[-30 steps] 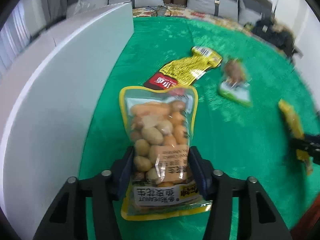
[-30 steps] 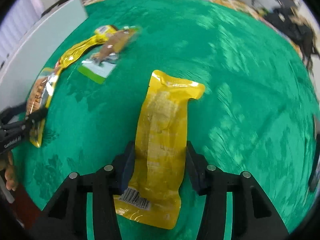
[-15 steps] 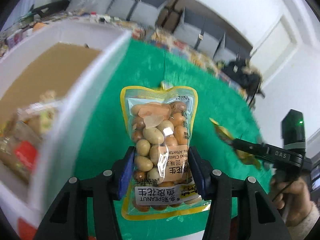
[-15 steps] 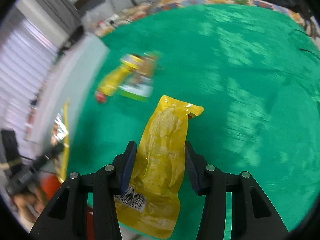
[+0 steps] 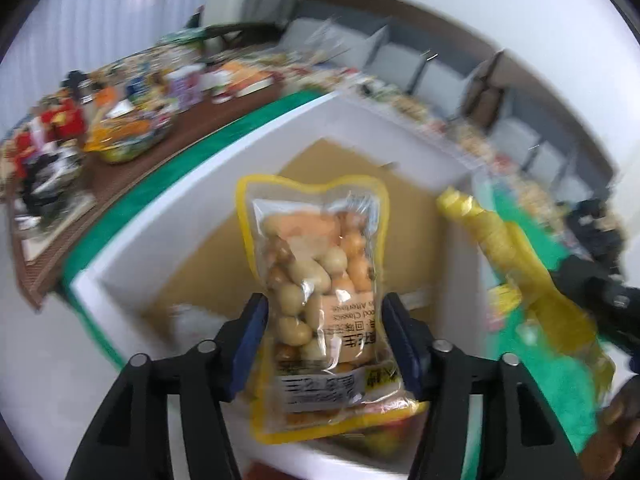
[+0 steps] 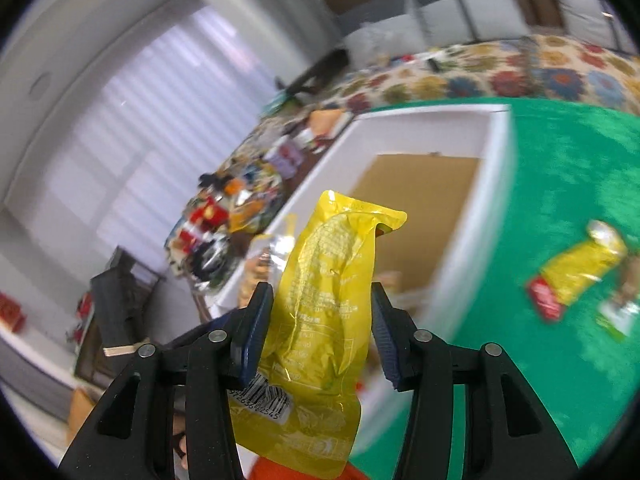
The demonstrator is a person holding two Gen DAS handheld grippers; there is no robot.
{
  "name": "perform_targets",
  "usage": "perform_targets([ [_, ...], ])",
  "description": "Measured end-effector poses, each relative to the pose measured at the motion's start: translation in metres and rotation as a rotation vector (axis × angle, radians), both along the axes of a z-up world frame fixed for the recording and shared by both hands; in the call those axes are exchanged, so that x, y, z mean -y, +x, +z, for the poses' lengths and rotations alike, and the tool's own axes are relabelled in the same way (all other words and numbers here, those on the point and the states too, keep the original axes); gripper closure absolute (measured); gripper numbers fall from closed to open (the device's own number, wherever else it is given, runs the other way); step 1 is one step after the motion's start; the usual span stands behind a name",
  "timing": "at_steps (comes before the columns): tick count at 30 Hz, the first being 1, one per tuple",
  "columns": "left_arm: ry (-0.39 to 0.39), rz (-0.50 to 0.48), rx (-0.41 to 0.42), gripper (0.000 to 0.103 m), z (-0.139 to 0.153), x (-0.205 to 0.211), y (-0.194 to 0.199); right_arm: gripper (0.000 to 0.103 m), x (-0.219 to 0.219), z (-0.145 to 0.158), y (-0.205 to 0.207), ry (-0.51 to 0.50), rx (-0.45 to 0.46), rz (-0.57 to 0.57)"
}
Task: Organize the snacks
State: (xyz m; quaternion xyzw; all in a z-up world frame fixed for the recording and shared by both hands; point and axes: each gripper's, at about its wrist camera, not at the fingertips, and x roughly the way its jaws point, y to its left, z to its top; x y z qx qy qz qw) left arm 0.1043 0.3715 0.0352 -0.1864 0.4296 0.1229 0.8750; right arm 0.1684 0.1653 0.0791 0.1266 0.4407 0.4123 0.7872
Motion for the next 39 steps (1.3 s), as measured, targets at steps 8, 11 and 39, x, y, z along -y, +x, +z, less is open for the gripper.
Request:
perform_targets([
  [8,-0.071,0.039,0.026,0.022,-0.016,-0.004,-0.038,0.039,0.047,-0.054,-0.023,-0.195,0.112,-0.071],
  [11,-0.111,-0.051,0.078,0.022,-0.001,0.029,-0.037,0.036,0.106,-0.081,-0.028,-0.349,0.201,-0.151],
  [39,0.278,-0.539,-0.085,0.004,-0.12,0.292,0.061,0.02,0.316,-0.162,-0.052,-0.591,0.149,-0.58],
])
